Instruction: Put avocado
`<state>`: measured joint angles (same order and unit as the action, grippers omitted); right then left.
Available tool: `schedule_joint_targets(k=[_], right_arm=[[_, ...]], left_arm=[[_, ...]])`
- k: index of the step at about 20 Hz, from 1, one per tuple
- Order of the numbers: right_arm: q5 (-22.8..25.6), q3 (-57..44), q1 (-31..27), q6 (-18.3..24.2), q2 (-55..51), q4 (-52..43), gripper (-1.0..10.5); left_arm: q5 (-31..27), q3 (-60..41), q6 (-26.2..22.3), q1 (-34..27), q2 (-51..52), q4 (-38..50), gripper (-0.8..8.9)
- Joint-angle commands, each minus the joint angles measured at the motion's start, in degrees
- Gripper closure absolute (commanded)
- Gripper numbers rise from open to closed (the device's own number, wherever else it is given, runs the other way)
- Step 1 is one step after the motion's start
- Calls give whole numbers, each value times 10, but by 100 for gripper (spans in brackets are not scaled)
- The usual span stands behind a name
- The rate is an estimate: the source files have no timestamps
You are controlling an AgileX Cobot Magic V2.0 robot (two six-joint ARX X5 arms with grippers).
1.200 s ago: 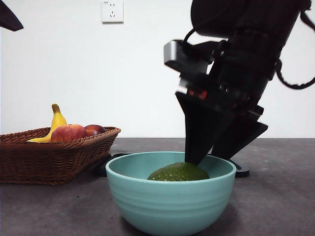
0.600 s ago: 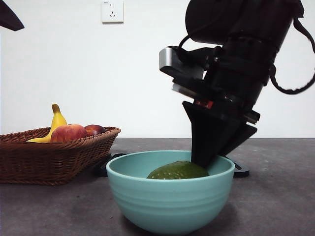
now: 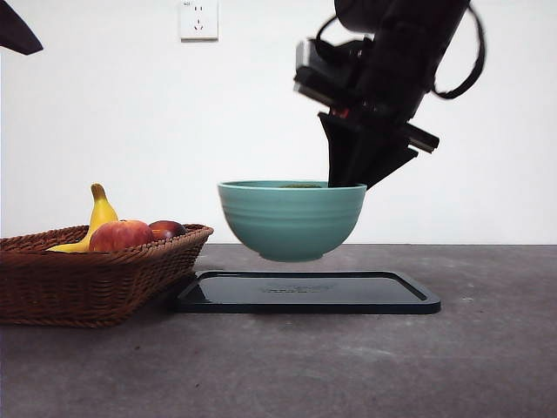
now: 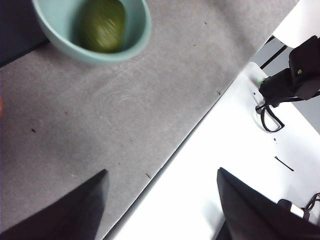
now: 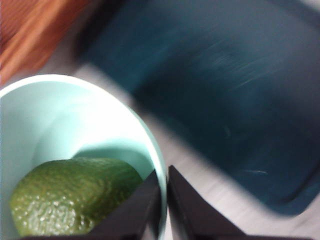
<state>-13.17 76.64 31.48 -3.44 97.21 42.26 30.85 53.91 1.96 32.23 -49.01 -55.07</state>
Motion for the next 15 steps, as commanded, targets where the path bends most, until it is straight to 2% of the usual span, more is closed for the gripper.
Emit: schedule_joint_targets(k=[1,7,15], right_arm=[[-1,67,-13,6,55,7,935],[-3,193,-61,9,185,15,935],[-3,209,-77,9,231,-2,935]], left_arm=[[3,4,-11,3,-2,6,470],[3,4,-11,3,-2,5,471],[3,4,-11,3,-2,5,470]])
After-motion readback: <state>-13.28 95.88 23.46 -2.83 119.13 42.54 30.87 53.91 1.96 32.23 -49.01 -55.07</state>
